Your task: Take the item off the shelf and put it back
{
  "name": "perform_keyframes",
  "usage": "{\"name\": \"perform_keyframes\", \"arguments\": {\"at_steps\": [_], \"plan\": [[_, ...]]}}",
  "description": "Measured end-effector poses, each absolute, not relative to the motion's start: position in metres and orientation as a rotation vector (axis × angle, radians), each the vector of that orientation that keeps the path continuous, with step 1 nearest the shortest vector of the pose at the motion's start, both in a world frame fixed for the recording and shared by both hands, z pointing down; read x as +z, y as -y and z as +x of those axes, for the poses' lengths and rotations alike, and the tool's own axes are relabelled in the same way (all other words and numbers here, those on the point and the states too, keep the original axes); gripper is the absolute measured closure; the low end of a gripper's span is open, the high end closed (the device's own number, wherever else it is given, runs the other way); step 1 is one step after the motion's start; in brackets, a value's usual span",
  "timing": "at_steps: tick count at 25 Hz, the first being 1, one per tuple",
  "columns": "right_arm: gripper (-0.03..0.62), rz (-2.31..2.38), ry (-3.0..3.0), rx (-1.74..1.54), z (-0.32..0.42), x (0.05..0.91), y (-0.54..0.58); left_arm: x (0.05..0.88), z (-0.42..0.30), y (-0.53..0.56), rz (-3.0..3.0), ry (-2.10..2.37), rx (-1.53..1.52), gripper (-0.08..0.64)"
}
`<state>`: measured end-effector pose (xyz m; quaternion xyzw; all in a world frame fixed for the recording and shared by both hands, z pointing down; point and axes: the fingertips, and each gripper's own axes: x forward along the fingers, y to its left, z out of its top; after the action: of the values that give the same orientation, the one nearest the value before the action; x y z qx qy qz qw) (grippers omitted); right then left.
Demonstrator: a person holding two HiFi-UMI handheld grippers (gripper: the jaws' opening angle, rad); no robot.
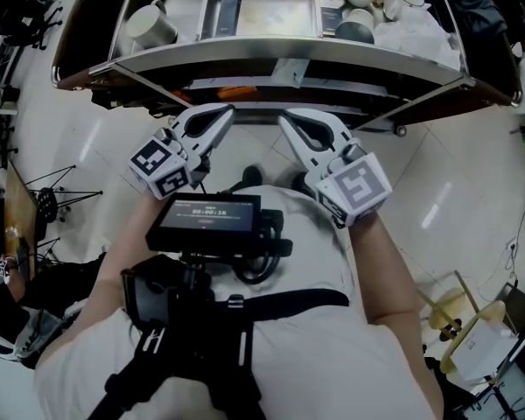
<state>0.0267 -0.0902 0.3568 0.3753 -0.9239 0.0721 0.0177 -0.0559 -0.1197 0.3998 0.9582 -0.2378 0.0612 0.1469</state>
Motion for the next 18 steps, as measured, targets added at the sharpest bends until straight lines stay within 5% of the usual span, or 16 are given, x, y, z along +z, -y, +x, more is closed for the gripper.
{"name": "perform_keyframes", "arguments": {"at_steps": [18], "plan": [[0.588,1.145,2.900,0.231,0.030,0.358,0.092,0.398,-0.044,0.122,2.769,0.675,0.192,0.548]]}}
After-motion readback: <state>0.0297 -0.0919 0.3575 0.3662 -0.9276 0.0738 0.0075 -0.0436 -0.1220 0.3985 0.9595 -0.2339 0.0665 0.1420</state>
